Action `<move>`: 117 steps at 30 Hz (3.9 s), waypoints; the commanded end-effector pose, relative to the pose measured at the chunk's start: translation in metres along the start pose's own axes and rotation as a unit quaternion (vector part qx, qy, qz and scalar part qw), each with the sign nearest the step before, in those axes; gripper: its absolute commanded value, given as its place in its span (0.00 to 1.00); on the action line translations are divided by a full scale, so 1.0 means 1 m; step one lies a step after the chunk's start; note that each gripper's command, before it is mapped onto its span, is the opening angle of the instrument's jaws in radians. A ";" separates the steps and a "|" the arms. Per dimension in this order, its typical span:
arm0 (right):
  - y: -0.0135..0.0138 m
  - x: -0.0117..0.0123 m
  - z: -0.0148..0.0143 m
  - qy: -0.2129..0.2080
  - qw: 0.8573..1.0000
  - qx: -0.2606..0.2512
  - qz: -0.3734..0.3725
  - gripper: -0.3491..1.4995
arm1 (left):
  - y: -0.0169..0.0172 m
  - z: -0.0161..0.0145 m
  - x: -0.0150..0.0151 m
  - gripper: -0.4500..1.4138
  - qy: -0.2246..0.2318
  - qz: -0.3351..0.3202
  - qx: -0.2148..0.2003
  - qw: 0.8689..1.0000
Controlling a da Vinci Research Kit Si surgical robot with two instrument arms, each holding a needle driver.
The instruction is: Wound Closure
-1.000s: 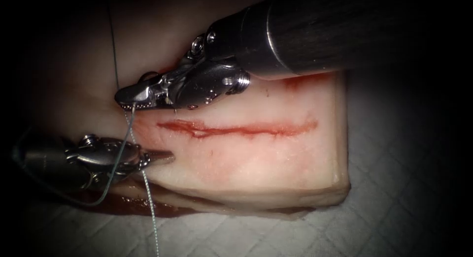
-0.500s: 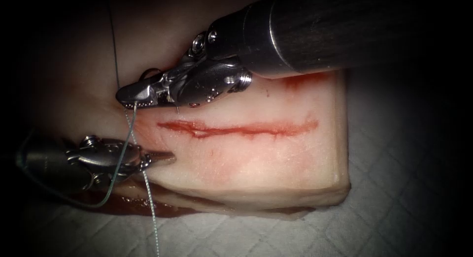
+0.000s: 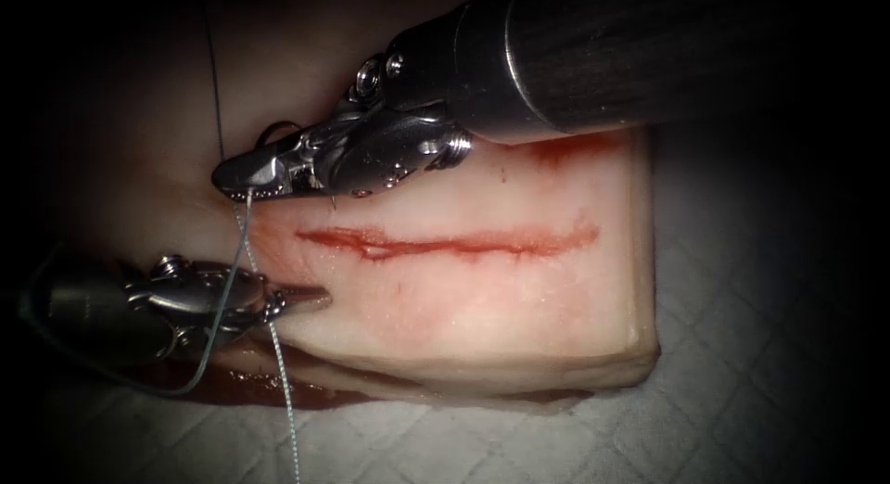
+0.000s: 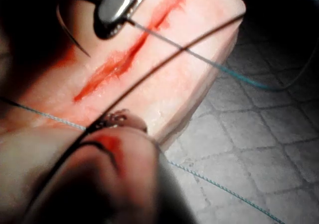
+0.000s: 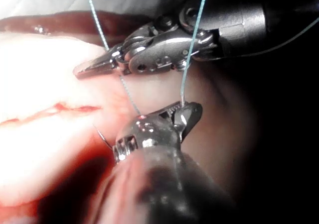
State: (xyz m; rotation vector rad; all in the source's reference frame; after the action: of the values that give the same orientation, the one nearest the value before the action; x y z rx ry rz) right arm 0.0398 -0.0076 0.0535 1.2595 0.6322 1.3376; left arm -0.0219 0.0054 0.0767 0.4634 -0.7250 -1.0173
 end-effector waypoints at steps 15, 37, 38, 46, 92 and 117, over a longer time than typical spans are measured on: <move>0.0001 0.0006 0.0007 0.002 1.000 0.000 -0.006 0.00 | -0.0001 0.0007 0.0001 0.00 0.000 0.000 0.000 1.000; 0.0009 0.0004 0.0012 0.002 1.000 0.017 -0.015 0.00 | -0.0002 0.0007 0.0001 0.00 0.000 0.000 0.000 1.000; 0.0008 0.0004 0.0012 0.002 1.000 0.018 -0.014 0.00 | -0.0002 0.0007 0.0001 0.00 0.000 0.000 0.000 1.000; -0.0001 -0.0001 0.0010 0.001 1.000 0.028 -0.004 0.00 | -0.0002 0.0007 0.0001 0.00 0.000 0.000 0.000 1.000; 0.0012 -0.0006 0.0016 -0.003 0.996 0.059 0.065 0.00 | -0.0002 0.0007 0.0001 0.00 0.001 0.000 0.000 1.000; 0.0027 -0.0011 0.0025 -0.011 0.995 0.056 0.087 0.00 | -0.0003 0.0007 0.0002 0.00 0.003 0.000 0.000 1.000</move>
State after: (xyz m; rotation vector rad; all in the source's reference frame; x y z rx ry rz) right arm 0.0401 -0.0104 0.0561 1.4473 0.5930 1.4481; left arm -0.0221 0.0052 0.0765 0.4656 -0.7194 -1.0167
